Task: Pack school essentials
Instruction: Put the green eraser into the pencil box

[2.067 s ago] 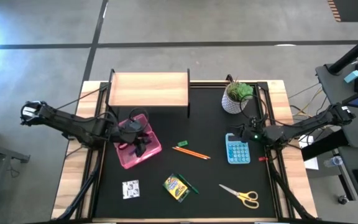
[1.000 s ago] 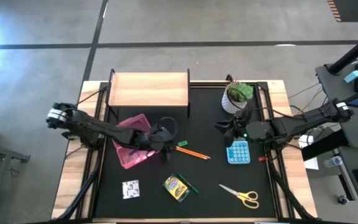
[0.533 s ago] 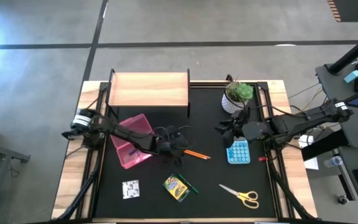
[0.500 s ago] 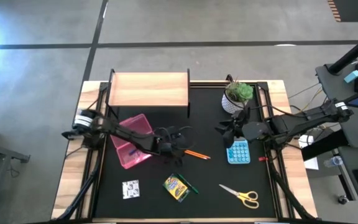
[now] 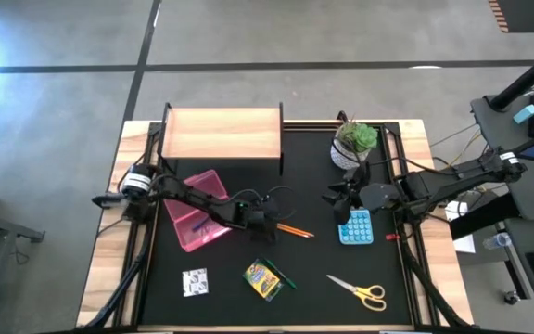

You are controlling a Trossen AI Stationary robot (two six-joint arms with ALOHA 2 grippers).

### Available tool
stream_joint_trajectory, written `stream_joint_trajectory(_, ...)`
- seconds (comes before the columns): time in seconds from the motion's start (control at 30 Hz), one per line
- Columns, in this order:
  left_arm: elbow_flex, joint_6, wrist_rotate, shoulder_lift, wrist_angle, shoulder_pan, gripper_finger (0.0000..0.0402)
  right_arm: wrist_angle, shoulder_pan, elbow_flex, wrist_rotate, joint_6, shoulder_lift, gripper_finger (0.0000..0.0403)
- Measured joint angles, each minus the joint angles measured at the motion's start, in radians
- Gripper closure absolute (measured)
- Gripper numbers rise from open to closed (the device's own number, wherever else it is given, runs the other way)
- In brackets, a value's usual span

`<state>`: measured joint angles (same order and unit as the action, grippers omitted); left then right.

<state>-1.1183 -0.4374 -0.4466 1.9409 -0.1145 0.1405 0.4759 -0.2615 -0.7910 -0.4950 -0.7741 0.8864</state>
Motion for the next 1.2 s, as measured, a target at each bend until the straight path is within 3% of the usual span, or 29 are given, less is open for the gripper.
stream_joint_trajectory(0.13, 0.013, -0.054, 0.055, 0.002, -0.001, -0.019, 0.0246, 0.0, 0.0, 0.0, 0.002, 0.016, 0.0, 0.02)
stream_joint_trajectory(0.33, 0.014, -0.057, 0.05, 0.022, 0.006, -0.017, 0.0257, 0.0, 0.0, 0.001, 0.002, 0.027, 0.0, 0.02)
stream_joint_trajectory(0.73, 0.016, -0.053, 0.061, 0.013, 0.006, -0.016, 0.0366, 0.0, 0.0, 0.001, 0.001, 0.025, 0.0, 0.02)
stream_joint_trajectory(1.2, 0.014, -0.053, 0.082, -0.133, 0.016, -0.017, 0.0375, 0.0, 0.0, 0.002, 0.001, 0.023, 0.0, 0.02)
